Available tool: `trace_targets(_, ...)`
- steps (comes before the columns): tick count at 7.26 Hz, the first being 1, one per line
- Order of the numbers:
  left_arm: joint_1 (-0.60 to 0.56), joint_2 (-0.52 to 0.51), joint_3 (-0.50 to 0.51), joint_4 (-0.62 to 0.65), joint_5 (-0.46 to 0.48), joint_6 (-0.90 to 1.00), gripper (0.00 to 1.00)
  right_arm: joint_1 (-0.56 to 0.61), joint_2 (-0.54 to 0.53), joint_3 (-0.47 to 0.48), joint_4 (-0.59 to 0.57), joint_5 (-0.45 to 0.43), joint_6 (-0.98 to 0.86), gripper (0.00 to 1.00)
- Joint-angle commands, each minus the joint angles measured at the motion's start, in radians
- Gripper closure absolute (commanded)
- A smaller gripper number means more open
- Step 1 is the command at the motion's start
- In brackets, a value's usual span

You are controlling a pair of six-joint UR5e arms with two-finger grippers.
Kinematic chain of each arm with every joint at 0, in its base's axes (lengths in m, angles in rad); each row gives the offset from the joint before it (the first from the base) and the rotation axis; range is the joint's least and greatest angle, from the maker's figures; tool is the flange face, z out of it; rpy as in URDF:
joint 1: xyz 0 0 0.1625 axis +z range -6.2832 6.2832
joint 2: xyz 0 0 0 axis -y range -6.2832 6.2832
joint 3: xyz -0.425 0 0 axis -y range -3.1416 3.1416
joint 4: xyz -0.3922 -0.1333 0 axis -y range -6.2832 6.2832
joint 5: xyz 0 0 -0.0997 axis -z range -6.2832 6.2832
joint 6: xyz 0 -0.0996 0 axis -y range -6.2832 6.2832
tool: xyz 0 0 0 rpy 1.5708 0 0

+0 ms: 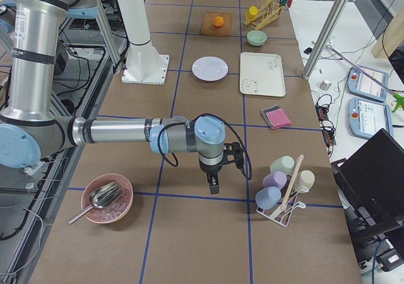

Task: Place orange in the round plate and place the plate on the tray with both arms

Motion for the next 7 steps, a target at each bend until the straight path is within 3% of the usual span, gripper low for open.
trace_targets(1,0.053,-0.009,-0.007,-0.153,-0.030,0.009,0.00,-0.025,0.027,0.006,0.002,0.002,0.007,0.00)
trace_targets(2,0.127,-0.007,0.003,-0.246,-0.043,-0.081,0.00,-0.033,0.029,0.006,0.002,0.002,0.008,0.00)
trace_targets(5,0.248,-0.018,-0.012,-0.299,-0.011,-0.401,0.00,-0.034,0.029,0.006,0.004,0.002,0.008,0.00)
trace_targets(7,0.453,-0.018,-0.050,-0.353,0.206,-0.688,0.00,-0.034,0.029,0.006,0.004,0.003,0.008,0.00)
